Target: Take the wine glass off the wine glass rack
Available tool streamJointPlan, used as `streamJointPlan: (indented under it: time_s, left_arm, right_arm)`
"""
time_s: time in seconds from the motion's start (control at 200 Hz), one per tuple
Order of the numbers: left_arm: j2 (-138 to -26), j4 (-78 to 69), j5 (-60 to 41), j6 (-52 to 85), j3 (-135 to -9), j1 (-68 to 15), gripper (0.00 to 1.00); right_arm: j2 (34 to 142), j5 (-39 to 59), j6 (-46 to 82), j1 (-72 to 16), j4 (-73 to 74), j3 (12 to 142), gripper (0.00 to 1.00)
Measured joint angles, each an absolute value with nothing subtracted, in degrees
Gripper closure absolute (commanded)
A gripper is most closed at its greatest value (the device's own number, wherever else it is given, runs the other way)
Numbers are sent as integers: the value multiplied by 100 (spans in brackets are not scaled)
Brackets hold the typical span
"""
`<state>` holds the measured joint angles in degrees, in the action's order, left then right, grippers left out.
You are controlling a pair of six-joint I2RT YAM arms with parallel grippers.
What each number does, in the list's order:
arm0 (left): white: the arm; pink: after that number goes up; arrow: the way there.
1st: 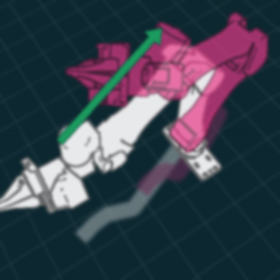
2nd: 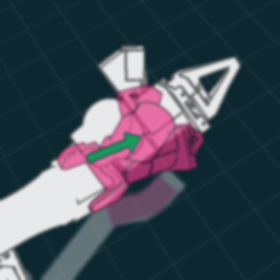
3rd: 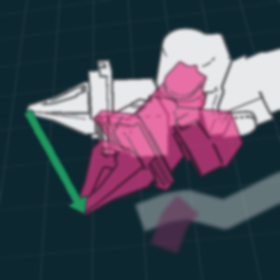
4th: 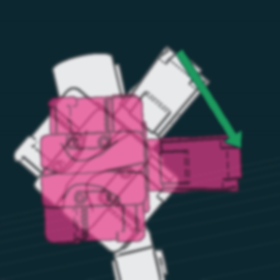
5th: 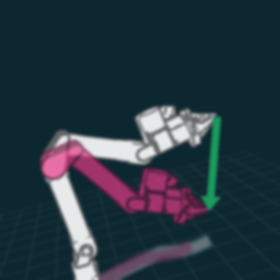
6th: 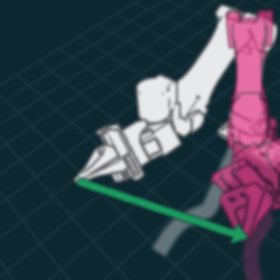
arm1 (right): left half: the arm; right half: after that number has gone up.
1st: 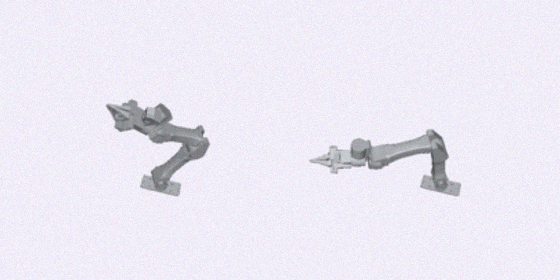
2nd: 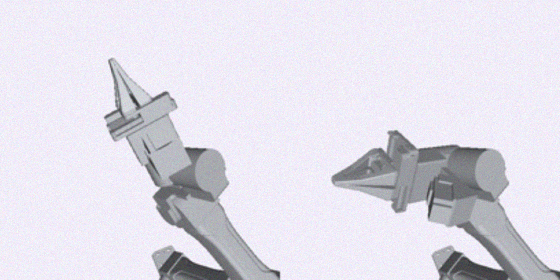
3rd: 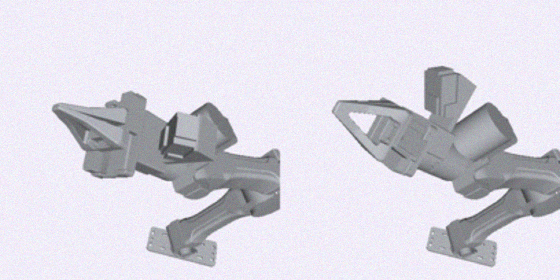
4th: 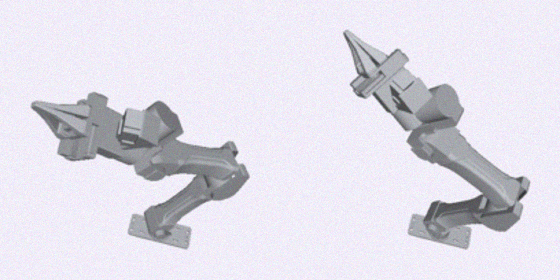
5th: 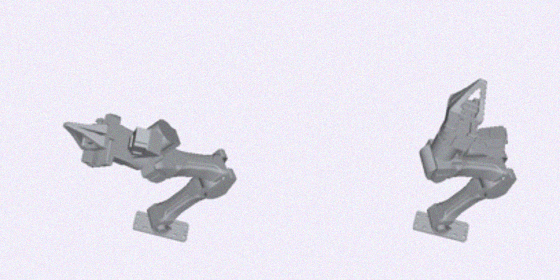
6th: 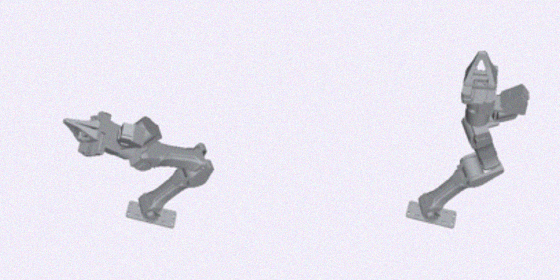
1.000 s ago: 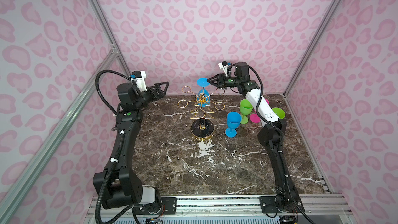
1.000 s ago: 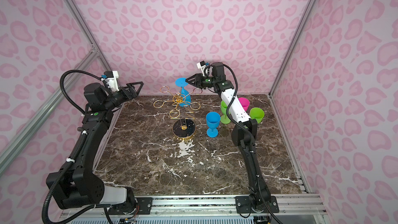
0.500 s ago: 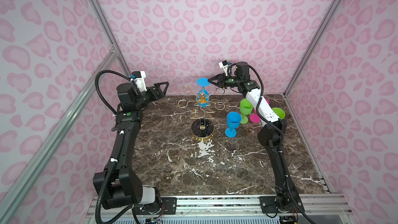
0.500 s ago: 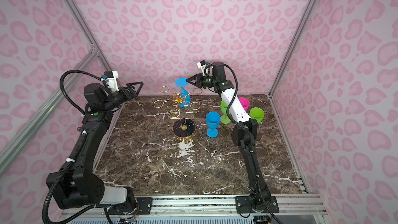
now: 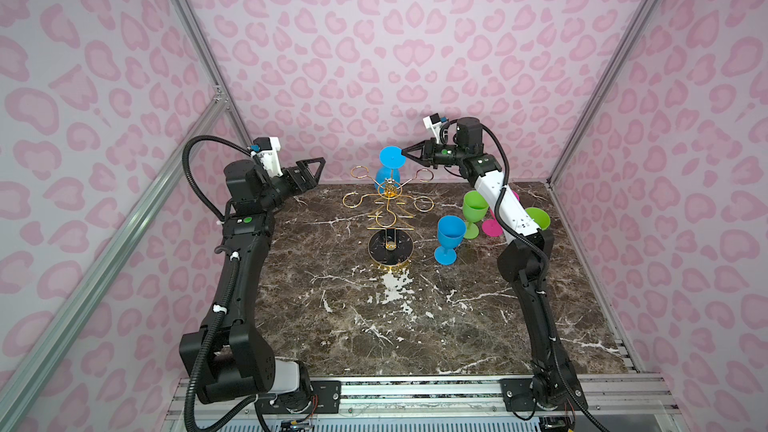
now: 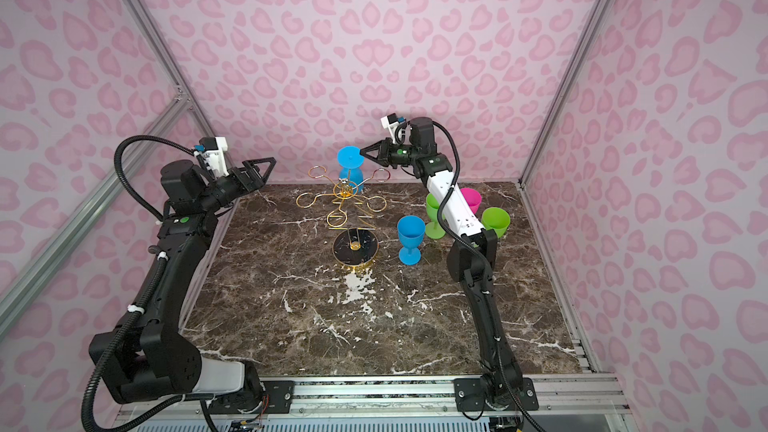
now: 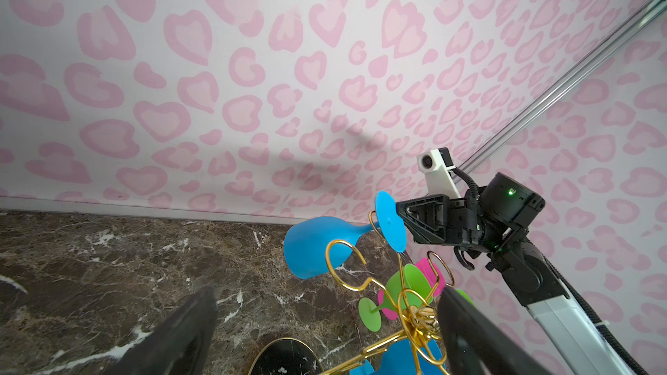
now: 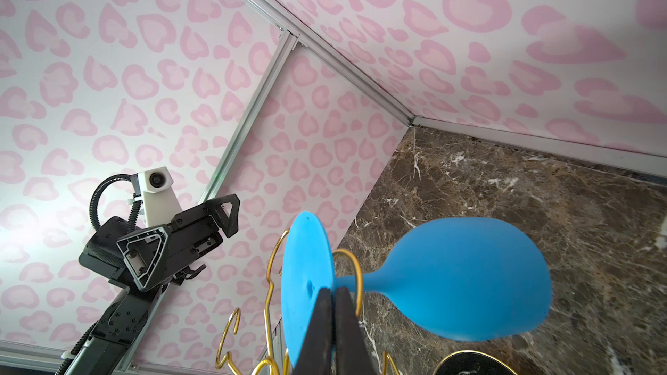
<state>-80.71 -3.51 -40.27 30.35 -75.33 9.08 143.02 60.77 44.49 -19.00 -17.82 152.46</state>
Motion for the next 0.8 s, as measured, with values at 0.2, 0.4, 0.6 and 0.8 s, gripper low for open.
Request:
streamJointPlan:
  time_s: [0.2,0.4,0.6,0.8]
  left_arm:
    - [-8071,-355,-4029,3044,-7522,910,3]
    - [-8071,-397,-4049,3055,-7522,917,3]
    - [-8068,-436,-4051,3059,-7498,917,3]
    - [-8066,-436,-4053,3094,-7481,917,2]
  right_arm:
    - [14302,6097,4600,-1890,-1653,15246,100]
    - [14291,6110,4694,-1885,-1614,15246,100]
    - [14271,6149,4825,-1874,-1590,15246,100]
    - [14258,6176,4908,-1865,-1592,15246,100]
